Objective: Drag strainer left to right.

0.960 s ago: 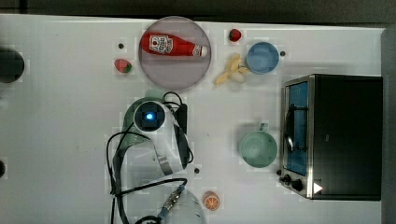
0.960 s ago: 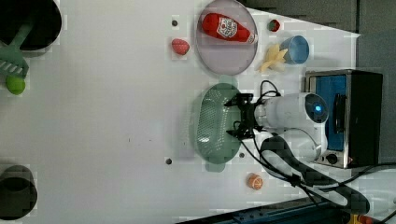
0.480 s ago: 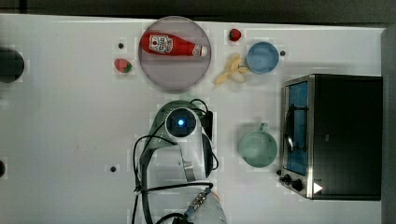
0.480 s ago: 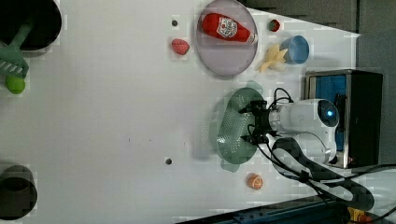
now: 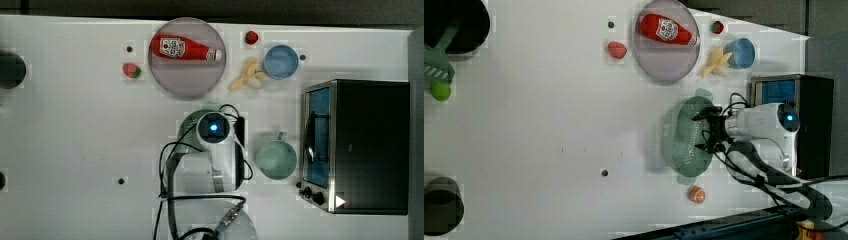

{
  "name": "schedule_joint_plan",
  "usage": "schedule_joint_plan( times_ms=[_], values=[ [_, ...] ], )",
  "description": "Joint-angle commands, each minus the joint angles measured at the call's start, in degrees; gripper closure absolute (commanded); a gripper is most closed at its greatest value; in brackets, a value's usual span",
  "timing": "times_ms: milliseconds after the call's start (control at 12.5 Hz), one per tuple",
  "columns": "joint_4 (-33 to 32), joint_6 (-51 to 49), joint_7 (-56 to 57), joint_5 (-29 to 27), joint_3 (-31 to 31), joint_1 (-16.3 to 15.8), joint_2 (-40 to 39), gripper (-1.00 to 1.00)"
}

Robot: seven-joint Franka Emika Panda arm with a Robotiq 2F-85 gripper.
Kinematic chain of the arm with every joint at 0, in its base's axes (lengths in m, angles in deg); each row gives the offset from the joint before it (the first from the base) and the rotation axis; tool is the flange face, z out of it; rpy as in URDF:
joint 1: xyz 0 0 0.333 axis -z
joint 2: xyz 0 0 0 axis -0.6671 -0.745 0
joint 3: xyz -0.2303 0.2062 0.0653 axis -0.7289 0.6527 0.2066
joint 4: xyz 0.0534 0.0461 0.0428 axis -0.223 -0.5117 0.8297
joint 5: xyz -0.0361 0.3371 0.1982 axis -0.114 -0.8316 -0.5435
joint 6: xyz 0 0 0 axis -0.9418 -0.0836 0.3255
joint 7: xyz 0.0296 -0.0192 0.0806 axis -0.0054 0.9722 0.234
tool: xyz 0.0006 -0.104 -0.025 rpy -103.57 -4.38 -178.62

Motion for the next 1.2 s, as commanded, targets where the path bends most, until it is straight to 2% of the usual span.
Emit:
schedule_joint_plan(
  times_ms=[80, 400, 640, 960, 1200],
  values=[
    [-0.14, 1.29, 4.99, 1.04, -4.23, 0.71, 1.27, -1.00],
    [-0.17, 2.01, 8.03, 1.05, -7.00, 0.78, 1.22, -1.00],
    [0.06, 2.04, 13.04, 1.03, -6.52, 0.77, 2.92, -1.00],
    [0.67, -3.63, 31.68, 0.58, -4.15, 0.75, 13.13, -1.00],
    [3.45, -17.02, 37.33, -0.08, -2.27, 0.69, 24.00, -1.00]
  ],
)
